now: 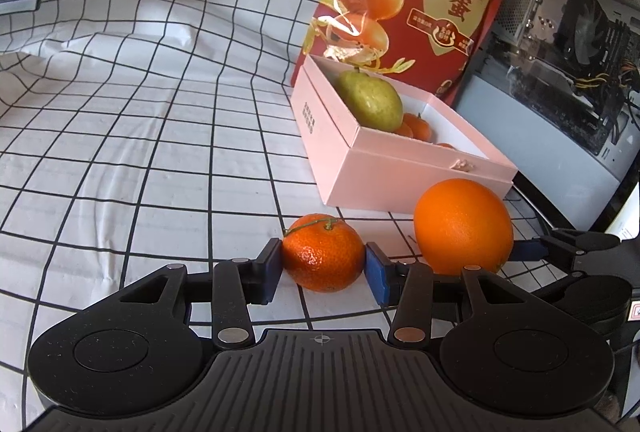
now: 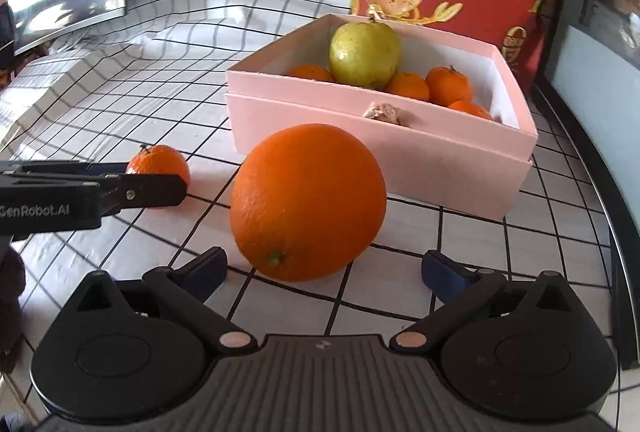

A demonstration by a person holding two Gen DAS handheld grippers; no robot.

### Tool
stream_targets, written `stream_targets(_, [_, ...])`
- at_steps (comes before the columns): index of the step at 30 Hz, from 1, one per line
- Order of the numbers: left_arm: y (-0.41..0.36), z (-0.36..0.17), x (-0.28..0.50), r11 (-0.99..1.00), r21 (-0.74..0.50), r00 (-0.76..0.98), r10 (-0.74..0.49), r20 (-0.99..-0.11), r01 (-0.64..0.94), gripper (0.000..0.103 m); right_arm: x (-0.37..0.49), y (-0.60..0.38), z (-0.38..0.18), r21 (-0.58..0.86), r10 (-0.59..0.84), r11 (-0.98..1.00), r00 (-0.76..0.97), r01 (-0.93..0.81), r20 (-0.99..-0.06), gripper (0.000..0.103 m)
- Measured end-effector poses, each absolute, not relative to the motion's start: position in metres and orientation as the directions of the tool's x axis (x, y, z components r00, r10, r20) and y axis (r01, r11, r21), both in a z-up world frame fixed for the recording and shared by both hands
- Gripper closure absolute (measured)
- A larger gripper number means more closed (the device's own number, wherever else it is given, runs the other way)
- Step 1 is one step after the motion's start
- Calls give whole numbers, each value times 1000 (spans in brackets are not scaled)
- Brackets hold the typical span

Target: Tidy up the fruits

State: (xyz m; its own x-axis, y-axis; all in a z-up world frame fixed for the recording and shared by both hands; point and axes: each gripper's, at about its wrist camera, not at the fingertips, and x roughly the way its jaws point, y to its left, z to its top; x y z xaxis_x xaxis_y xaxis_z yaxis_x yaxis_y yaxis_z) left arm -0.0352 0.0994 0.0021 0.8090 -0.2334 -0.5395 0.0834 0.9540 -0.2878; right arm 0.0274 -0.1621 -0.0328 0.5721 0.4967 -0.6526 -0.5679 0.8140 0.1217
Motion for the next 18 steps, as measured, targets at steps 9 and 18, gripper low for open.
stream_targets(9, [88, 4, -39, 974, -221, 818, -172, -548, 56, 54, 34, -160, -25, 112, 524, 801, 598, -588, -606, 1])
stream_targets(18, [87, 4, -41, 975, -215, 823, -161, -545, 48, 54, 36, -170, -22, 106, 517, 798, 583, -593, -628, 9])
